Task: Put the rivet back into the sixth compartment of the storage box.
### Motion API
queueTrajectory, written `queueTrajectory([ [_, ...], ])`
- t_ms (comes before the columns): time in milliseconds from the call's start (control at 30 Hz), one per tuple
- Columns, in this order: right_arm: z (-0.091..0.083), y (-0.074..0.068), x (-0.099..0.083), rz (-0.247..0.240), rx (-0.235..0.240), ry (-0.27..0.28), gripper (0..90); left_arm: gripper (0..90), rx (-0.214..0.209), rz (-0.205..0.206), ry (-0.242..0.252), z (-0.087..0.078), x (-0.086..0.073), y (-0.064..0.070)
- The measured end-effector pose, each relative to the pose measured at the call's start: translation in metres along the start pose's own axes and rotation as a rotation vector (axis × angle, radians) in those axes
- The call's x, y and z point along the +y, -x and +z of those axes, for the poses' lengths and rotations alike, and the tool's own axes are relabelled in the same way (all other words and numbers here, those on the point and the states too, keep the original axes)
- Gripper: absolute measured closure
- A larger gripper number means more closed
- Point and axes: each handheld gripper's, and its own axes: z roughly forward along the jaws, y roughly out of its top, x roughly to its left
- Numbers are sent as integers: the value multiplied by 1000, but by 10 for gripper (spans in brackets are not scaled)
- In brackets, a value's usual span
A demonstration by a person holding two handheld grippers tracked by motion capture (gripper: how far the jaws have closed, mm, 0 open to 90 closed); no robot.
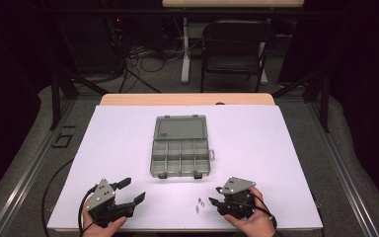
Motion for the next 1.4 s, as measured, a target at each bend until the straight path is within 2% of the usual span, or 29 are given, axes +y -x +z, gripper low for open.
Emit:
queueTrajectory([
  [100,10,-6,4,15,11,12,633,297,3,2,3,-1,0,-1],
  [133,13,-8,6,14,19,-20,665,302,1,2,0,-1,0,-1],
  [233,20,-10,8,25,24,-36,696,303,1,-4,-2,-1,0,-2],
  [300,21,-10,8,29,28,-39,698,303,0,-2,-3,-1,0,-2],
  [333,26,-12,7,49,39,-14,705,307,-3,1,-11,-2,0,-2],
  [367,26,-12,7,49,39,-14,705,307,-2,6,-12,-1,0,-2],
  [400,26,-12,7,52,49,-37,714,308,-2,6,-12,-1,0,-2],
  [733,37,-16,5,54,78,-62,754,314,1,-4,-8,-1,0,-3],
  [933,40,-18,3,39,74,-86,786,318,6,-5,-2,-2,-1,-4],
  [1133,40,-17,2,45,69,-79,830,322,6,-17,-1,-3,-1,-5],
  [1400,37,-16,5,48,80,-73,833,323,12,-13,-4,-3,0,-5],
])
